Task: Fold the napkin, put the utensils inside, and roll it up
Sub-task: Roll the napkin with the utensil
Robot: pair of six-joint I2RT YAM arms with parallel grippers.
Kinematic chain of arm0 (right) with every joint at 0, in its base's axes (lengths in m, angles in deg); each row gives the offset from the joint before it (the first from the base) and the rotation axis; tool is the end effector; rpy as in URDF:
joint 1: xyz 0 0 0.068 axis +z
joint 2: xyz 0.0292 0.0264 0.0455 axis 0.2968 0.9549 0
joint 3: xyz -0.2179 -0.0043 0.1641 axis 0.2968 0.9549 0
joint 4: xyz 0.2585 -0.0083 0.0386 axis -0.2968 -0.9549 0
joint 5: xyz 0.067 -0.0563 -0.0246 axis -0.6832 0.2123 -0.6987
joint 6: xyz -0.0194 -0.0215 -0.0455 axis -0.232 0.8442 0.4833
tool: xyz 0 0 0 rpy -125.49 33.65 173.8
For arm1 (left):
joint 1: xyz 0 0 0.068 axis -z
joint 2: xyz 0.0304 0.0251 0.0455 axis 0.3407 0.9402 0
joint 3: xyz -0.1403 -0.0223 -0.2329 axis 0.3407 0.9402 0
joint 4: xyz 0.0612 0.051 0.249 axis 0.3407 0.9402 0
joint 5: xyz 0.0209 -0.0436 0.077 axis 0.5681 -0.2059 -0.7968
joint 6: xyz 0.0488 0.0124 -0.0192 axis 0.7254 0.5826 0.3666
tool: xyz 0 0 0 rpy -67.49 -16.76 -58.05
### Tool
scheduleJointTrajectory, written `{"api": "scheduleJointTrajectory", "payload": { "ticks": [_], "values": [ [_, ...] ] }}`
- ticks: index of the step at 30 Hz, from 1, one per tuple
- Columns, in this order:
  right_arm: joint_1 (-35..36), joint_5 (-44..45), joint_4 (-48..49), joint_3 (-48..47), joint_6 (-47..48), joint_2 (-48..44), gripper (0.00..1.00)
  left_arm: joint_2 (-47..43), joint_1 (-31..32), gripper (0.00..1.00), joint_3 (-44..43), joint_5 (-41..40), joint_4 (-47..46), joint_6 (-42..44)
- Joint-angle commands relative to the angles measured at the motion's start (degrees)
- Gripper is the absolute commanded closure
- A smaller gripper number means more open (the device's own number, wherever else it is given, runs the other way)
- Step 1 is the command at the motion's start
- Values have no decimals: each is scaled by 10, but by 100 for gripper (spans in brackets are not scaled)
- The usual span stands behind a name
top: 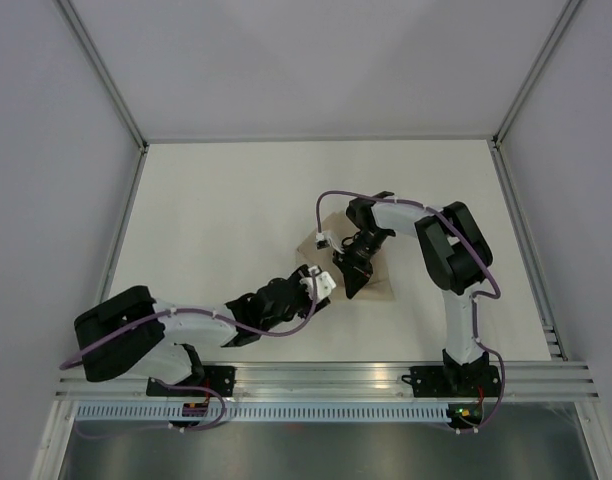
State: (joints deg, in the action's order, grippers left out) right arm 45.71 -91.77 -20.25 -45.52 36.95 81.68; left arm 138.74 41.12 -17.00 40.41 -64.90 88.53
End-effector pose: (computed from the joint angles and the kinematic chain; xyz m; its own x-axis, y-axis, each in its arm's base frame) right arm 0.3010 0.1913 0.1286 -0.3810 -0.8360 -0.3948 -0.7995 0.0835 0.5948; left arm 0.1292 -0.2176 0.1688 -0.0078 0.4183 -0.9083 0.7757 0.5757 0.2585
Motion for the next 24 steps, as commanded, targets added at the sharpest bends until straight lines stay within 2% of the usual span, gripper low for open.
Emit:
{"api": "scheduleJointTrajectory", "payload": {
  "ticks": [1, 7, 14, 20, 24],
  "values": [
    [-1, 89, 62, 9, 24, 57, 94, 48, 32, 34, -50, -26, -43, 110],
    [-4, 86, 57, 1, 21, 62, 94, 131, 63, 28, -91, -20, -52, 183],
    [-5, 87, 53, -4, 20, 66, 95, 188, 61, 28, -125, -9, -31, 225],
    [-6, 85, 52, -5, 19, 67, 95, 220, 51, 30, -130, -2, -27, 205],
    [-8, 85, 52, -5, 18, 69, 95, 229, 45, 36, -129, 10, -21, 181]
  ]
}}
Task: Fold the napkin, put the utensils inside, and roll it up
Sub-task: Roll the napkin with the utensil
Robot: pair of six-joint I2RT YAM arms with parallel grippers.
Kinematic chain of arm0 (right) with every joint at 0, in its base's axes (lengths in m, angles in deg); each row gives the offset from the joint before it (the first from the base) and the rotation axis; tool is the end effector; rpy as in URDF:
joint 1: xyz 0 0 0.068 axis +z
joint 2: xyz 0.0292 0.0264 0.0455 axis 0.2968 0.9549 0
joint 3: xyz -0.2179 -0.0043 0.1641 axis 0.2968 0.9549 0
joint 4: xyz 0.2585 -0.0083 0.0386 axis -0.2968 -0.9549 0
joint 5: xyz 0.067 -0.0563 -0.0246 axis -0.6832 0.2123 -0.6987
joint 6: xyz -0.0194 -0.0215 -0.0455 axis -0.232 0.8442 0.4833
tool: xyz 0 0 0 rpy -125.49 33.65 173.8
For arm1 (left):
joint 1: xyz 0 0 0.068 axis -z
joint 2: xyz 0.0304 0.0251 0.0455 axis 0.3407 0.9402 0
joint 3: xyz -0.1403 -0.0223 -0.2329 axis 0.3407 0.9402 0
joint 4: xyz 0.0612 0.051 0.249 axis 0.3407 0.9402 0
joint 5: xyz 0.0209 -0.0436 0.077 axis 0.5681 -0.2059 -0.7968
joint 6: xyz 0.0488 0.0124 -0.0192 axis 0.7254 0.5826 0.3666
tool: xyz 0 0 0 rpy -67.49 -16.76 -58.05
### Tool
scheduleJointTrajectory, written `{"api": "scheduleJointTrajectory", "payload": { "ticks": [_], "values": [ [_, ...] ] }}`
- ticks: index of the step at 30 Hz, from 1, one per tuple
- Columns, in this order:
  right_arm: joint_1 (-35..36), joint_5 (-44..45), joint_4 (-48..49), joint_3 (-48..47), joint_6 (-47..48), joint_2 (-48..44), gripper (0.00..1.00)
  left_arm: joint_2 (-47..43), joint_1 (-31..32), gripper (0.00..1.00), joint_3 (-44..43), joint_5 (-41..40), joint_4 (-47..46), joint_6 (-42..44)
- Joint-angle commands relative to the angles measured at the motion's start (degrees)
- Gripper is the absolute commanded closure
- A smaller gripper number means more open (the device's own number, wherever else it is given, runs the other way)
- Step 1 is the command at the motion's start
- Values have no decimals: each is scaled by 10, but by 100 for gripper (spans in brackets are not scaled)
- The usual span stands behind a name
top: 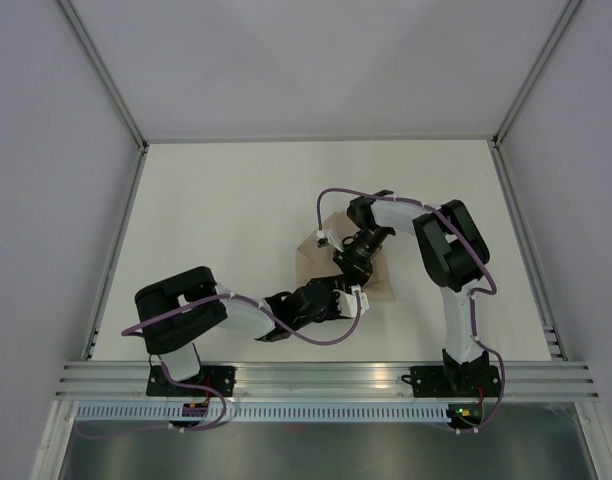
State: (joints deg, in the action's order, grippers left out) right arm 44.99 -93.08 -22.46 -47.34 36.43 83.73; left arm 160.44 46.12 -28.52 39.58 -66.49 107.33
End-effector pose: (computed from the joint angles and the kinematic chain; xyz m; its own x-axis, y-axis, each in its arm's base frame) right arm 0.3063 0.1897 0.1244 -0.4214 -0.8282 -0.3696 -0.7646 0.1053 0.6358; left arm 0.1347 -0.2831 0.1269 0.2430 0.6652 -0.7060 0.7955 0.2798 0.5375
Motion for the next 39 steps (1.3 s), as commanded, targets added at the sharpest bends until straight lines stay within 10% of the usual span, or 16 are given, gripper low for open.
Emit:
{"api": "scheduleJointTrajectory", "payload": {
  "ticks": [1, 14, 27, 39],
  "values": [
    [0, 98, 75, 14, 24, 48, 95, 13, -5, 41, -17, 23, -1, -11],
    [-3, 95, 78, 14, 19, 47, 93, 29, -35, 96, -68, 112, 134, -90],
    [-22, 83, 100, 34, -6, -7, 55, 58, -83, 98, -122, 295, 242, -145],
    [-74, 59, 120, 38, -42, -85, 45, 70, -108, 98, -134, 362, 261, -172]
  ]
}}
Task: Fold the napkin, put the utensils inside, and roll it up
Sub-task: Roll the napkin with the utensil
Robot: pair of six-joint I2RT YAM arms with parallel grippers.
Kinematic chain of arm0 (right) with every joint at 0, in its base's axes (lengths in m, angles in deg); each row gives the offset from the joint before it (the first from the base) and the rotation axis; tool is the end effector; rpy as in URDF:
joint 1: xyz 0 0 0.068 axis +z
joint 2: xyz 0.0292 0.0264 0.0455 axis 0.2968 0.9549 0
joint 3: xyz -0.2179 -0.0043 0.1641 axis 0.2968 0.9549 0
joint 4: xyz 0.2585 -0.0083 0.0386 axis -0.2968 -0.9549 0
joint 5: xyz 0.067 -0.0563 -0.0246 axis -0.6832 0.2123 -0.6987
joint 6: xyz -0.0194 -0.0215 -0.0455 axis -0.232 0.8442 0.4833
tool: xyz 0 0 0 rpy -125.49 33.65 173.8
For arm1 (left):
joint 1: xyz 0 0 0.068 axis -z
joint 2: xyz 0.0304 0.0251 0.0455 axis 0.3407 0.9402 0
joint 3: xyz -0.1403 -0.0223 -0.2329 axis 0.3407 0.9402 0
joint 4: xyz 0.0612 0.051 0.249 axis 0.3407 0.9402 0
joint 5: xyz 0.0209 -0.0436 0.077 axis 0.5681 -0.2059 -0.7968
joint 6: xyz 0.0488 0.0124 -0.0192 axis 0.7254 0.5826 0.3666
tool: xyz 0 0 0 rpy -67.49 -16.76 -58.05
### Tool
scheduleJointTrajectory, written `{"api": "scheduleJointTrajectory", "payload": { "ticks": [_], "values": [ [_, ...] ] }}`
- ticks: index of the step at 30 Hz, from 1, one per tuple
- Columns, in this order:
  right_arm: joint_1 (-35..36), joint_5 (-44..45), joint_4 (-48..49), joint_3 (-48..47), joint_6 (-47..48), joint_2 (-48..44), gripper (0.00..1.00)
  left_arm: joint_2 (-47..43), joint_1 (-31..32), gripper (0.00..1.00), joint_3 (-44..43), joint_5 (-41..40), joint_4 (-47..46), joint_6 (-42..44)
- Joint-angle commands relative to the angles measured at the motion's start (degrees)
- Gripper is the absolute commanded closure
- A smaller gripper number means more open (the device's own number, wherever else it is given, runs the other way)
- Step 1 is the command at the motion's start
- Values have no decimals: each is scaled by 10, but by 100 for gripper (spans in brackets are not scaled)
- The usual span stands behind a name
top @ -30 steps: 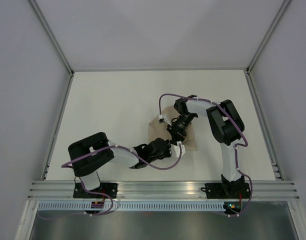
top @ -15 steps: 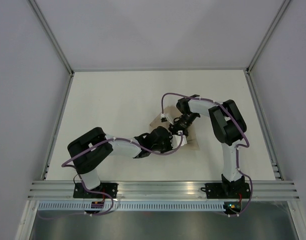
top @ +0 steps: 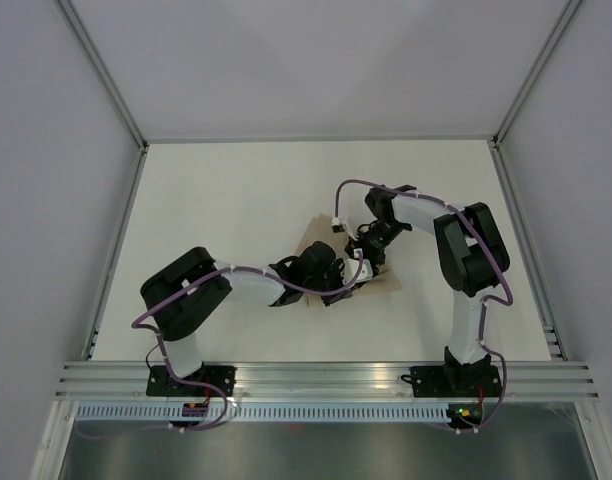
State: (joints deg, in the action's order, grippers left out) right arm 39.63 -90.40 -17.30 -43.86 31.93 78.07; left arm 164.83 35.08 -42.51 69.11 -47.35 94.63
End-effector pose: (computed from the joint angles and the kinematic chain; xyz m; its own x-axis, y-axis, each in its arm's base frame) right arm 0.3175 0.1569 0.1422 -0.4989 -0.7714 -0.3950 -0.7956 0.2268 0.5618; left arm 0.1946 -0.2953 0.1375 -0.0578 0.5896 -0.8056 0.9776 0.1971 0.0741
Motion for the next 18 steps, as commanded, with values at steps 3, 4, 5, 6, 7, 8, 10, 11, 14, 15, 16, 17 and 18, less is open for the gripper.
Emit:
{"api": "scheduleJointTrajectory", "payload": {
  "ticks": [3, 4, 5, 6, 7, 8, 10, 11, 14, 15, 16, 17, 18],
  "values": [
    [-43, 17, 76, 5, 4, -50, 45, 26, -1, 98, 7, 75, 69, -55],
    [-51, 10, 79, 10, 5, -57, 45, 25, -2, 98, 8, 76, 66, -59],
    [-60, -2, 83, 14, 7, -71, 45, 25, -2, 98, 11, 78, 65, -67],
    [-79, -8, 88, 18, 10, -79, 45, 24, -4, 98, 13, 80, 61, -73],
    [-87, -14, 90, 26, 18, -86, 45, 22, -6, 98, 15, 84, 57, -80],
    [-98, -19, 92, 32, 24, -104, 45, 21, -7, 98, 20, 89, 50, -95],
    [-122, -31, 108, 58, 35, -127, 45, 18, -10, 98, 27, 92, 37, -110],
    [-129, -35, 118, 70, 40, -154, 45, 17, -12, 98, 36, 102, 22, -128],
    [-145, -41, 156, 135, 70, -228, 45, 17, -19, 98, 50, 121, 3, -156],
    [-145, -42, 177, 175, 82, -251, 44, 18, -23, 98, 54, 127, -9, -163],
    [-146, -43, 187, 197, 92, -274, 43, 18, -25, 98, 60, 134, -15, -169],
    [-144, -41, 208, 216, 109, -320, 41, 23, -27, 98, 62, 150, -22, -177],
    [-139, -36, 218, 250, 114, -342, 39, 25, -31, 98, 63, 157, -30, -191]
  ]
}}
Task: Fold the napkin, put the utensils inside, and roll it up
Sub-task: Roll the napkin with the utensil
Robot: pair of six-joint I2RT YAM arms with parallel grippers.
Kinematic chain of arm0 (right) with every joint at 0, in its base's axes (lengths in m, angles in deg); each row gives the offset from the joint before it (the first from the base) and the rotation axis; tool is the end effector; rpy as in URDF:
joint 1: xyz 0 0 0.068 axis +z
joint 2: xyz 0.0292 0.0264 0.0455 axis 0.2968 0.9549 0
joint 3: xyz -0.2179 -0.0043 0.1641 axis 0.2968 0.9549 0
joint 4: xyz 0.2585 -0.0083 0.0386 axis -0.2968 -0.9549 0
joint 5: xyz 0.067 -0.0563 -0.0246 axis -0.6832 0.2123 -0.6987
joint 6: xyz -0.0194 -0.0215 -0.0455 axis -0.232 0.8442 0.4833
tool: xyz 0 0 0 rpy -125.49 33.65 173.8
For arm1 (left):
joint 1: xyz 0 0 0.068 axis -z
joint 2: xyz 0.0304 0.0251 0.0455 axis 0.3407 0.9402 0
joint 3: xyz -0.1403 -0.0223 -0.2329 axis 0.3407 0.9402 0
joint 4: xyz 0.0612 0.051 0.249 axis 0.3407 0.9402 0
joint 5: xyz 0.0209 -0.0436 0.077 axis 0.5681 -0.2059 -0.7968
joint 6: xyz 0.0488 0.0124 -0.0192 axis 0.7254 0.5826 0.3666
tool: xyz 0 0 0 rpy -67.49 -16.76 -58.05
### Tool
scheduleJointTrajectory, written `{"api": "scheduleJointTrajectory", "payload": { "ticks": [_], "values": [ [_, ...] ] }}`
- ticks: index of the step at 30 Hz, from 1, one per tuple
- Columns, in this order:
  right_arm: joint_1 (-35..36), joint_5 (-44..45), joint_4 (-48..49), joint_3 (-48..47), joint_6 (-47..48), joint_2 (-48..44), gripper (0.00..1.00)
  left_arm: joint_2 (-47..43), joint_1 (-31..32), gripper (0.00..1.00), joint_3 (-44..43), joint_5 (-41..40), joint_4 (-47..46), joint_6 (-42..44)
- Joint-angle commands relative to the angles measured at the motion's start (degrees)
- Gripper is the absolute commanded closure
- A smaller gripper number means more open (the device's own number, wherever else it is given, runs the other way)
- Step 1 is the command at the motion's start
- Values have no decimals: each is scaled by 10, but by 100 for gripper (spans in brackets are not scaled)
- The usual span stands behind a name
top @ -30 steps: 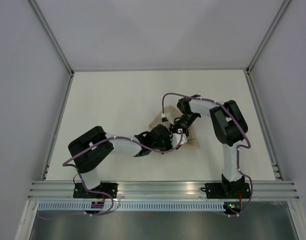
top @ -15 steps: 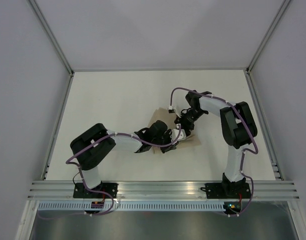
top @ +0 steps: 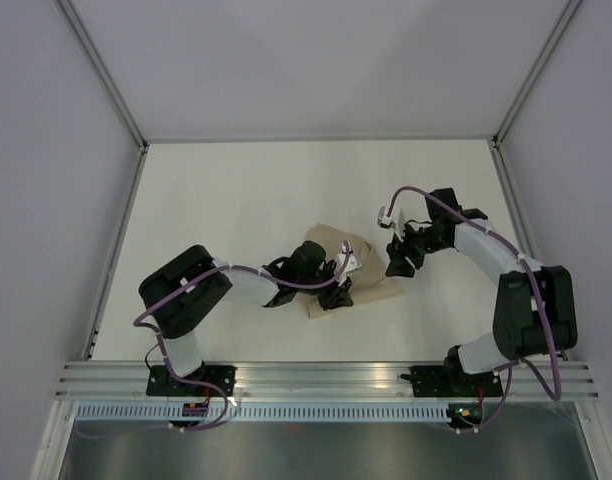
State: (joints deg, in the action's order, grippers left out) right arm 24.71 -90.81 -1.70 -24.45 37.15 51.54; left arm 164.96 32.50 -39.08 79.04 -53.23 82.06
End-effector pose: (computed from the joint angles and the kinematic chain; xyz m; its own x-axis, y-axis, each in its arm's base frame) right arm 0.2807 0.0613 0.2021 -0.3891 -0.6198 -0.6815 -0.9152 0.3440 0.2098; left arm 0.1974 -0.2823 0.1308 -0.2701 0.4812 -0.8340 0.9584 0.2176 -0.1848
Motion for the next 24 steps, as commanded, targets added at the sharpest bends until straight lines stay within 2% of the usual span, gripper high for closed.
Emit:
{"api": "scheduleJointTrajectory", "payload": {
  "ticks": [1, 6, 11, 17, 24],
  "values": [
    [16, -21, 69, 71, 68, -97, 38, 26, -7, 98, 31, 66, 25, -71],
    [90, 47, 147, 182, 80, -232, 32, 52, -21, 98, 38, 129, -16, -116],
    [179, 117, 212, 259, 75, -289, 29, 72, -32, 98, 35, 175, -32, -136],
    [257, 153, 268, 295, 74, -276, 28, 94, -51, 98, 31, 219, -44, -155],
    [316, 188, 308, 313, 63, -235, 30, 110, -58, 98, 27, 241, -49, -162]
  ]
}}
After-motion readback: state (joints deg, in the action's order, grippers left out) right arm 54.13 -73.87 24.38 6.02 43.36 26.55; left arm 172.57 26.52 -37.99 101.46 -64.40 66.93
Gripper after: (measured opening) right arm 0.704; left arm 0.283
